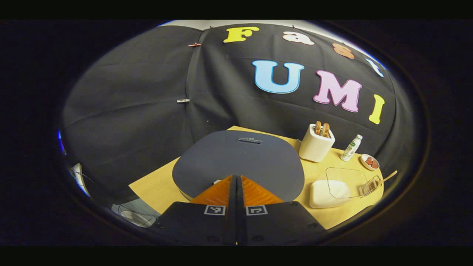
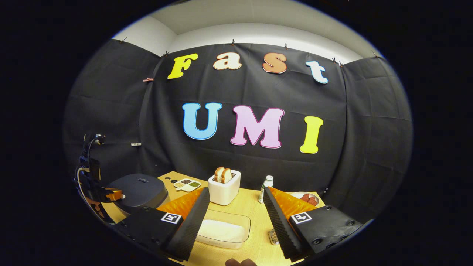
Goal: Close the left gripper, press the button to open the rice cooker; take a wooden spoon from the chopstick holder with the right hand, scoop a spoonful of rice and pour it into the rice cooker, then put the wooden spoon back into the chopstick holder.
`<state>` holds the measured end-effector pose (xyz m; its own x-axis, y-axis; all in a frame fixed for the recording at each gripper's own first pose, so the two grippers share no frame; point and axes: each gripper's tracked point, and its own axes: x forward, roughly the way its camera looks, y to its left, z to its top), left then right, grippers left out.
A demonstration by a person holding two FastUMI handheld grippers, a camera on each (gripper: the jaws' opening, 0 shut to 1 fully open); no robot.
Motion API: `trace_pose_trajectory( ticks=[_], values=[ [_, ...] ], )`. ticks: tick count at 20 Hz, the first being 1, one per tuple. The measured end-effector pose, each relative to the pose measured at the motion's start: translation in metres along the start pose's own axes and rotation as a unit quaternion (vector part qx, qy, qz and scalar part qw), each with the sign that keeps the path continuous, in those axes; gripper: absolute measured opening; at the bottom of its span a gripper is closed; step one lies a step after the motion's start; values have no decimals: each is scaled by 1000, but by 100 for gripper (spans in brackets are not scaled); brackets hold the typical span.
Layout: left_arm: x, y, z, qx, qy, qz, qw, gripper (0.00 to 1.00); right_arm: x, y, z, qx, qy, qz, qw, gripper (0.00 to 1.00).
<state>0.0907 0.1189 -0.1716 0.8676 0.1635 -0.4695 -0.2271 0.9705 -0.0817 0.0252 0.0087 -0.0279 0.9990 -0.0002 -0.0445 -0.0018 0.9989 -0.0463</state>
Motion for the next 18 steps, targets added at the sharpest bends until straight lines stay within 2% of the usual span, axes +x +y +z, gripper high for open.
trace_pose_trajectory(
  ticks=[2,5,6,7,10,14,15,18],
  values=[
    [-4,0,3,-6,-4,3,1000,5,-1,-2,2,0,-2,-1,1000,92],
    [-8,-2,7,-6,-21,11,1000,6,-4,-5,3,-1,-5,-2,1000,92],
    [-10,-3,12,-7,-31,13,999,10,-5,-6,3,-2,-5,-2,1000,92],
    [-14,-4,16,-4,-40,15,999,8,-6,-8,4,-2,-5,-2,1000,92],
    [-24,-9,35,20,-70,20,997,8,-8,-14,2,2,-4,-5,1000,92],
    [-47,-13,71,65,-135,23,988,10,-11,-19,1,6,-2,-6,1000,92],
    [-51,-13,76,67,-142,25,987,8,-12,-20,1,8,-2,-6,1000,92],
    [-67,-18,88,60,-158,25,985,13,-12,-23,0,11,-3,-7,1000,92]
  ],
)
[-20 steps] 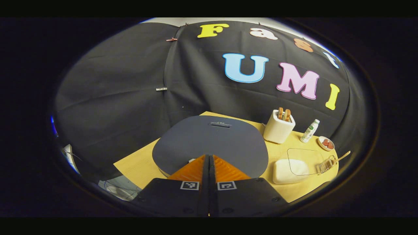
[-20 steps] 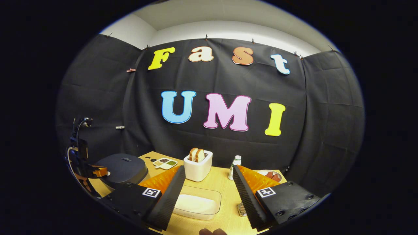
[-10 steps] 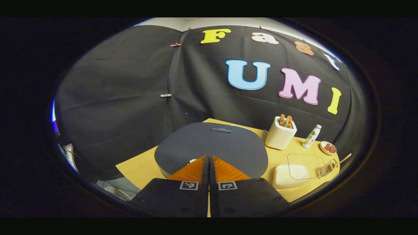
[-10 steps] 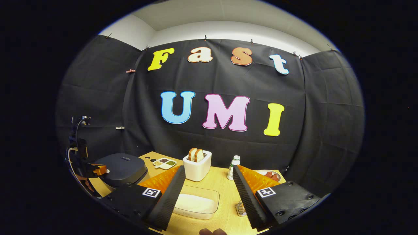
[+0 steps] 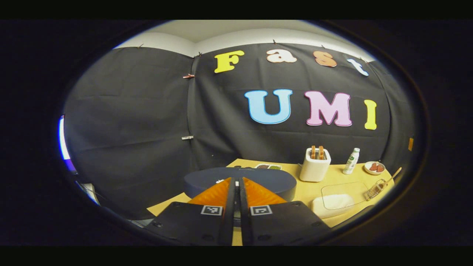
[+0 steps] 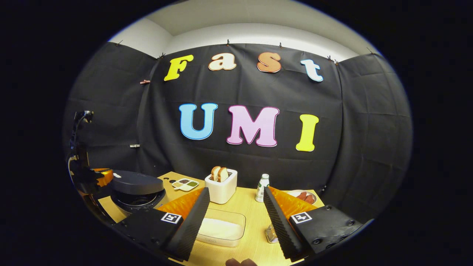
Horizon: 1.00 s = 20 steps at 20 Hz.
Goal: Close the left gripper, press the button to open the rice cooker; take a wooden spoon from the chopstick holder with the right hand, scoop a spoonful of rice and pour it into the rice cooker, then put the wooden spoon back into the chopstick holder.
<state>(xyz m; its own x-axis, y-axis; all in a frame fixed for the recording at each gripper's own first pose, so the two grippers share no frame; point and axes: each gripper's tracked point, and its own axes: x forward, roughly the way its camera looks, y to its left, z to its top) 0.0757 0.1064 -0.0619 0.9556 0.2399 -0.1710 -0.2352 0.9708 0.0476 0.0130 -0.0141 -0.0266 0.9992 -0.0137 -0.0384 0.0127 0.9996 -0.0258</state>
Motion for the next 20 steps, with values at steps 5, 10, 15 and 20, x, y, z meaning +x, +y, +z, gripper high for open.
trace_pose_trajectory(
  ticks=[5,10,15,20],
  values=[
    [-21,0,19,-2,-28,-1,1000,25,-3,-10,-6,3,4,-8,1000,91],
    [-32,6,28,-17,-38,9,999,30,-1,-23,-14,3,10,-19,1000,92],
    [-44,-7,27,-17,-39,4,999,52,1,-46,-27,0,19,-39,999,91],
    [-53,-15,35,-17,-49,0,999,71,7,-81,-47,7,37,-74,997,92]
  ],
)
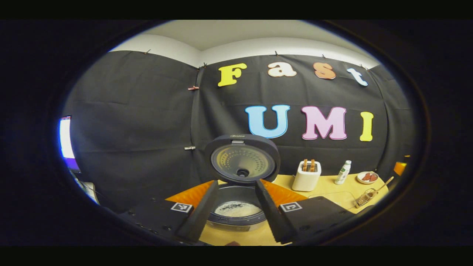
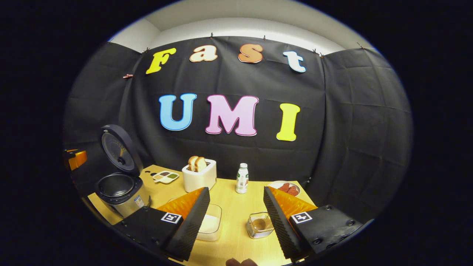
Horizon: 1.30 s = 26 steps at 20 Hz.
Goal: Close the left gripper, press the button to open the rice cooker; take a wooden spoon from the chopstick holder with the right hand, scoop a spoonful of rice and pour it into the rice cooker, then put the wooden spoon back into the chopstick holder.
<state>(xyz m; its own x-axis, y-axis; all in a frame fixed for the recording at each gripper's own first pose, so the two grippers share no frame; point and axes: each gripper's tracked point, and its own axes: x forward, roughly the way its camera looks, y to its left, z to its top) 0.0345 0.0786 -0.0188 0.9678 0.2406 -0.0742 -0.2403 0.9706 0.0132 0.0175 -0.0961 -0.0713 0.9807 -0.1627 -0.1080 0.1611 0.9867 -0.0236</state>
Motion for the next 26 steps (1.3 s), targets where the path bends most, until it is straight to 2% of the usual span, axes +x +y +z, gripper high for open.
trace_pose_trajectory(
  ticks=[2,9,18,26],
  values=[
    [-4,-4,-1,-4,3,-2,1000,77,6,-14,-8,3,6,-13,1000,91],
    [-12,-18,-6,-11,15,0,1000,84,37,-64,-48,12,37,-52,998,92],
    [-14,-31,-7,2,25,12,1000,84,72,-132,-94,46,86,-106,990,92],
    [-18,-52,-4,22,27,8,999,85,98,-152,-144,85,135,-119,980,92]
  ],
)
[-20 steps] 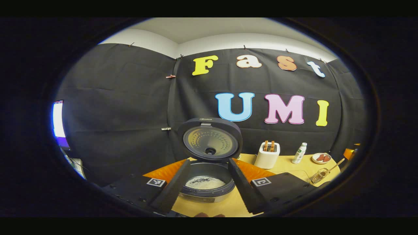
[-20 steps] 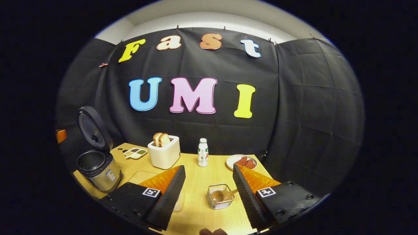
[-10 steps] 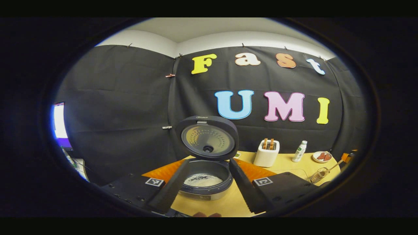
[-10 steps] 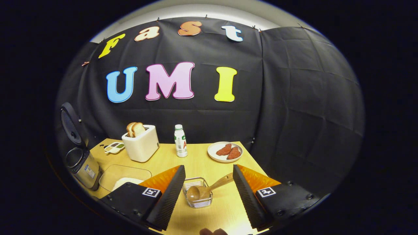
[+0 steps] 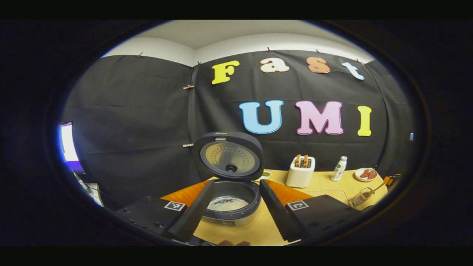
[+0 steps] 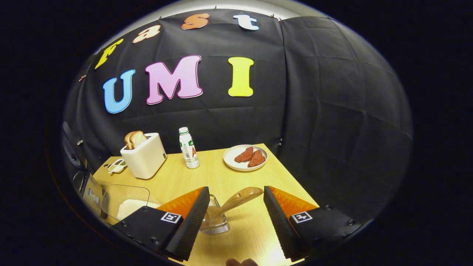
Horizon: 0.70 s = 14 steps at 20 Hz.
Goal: Close the left gripper, press the button to open the rice cooker; take a wooden spoon from the chopstick holder with the right hand, scoop a spoonful of rice and pour it into the rice cooker, then put the wooden spoon back into the chopstick holder.
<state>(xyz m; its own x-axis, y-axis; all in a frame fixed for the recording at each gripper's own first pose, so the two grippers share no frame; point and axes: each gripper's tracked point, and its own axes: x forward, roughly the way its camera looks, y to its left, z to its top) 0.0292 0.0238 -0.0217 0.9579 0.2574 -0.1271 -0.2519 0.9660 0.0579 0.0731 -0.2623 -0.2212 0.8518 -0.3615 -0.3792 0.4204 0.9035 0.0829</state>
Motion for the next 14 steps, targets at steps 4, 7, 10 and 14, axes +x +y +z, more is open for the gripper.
trace_pose_trajectory(
  ticks=[4,7,10,14],
  values=[
    [-5,-14,-5,5,11,-10,1000,85,22,-2,-18,14,22,6,1000,90],
    [-7,-22,-8,11,16,-17,1000,84,36,0,-24,32,31,16,999,93],
    [-11,-26,-11,13,25,-21,999,84,48,6,-33,53,48,26,997,93],
    [-15,-29,-14,13,30,-22,999,84,50,16,-34,59,52,40,996,87]
  ],
)
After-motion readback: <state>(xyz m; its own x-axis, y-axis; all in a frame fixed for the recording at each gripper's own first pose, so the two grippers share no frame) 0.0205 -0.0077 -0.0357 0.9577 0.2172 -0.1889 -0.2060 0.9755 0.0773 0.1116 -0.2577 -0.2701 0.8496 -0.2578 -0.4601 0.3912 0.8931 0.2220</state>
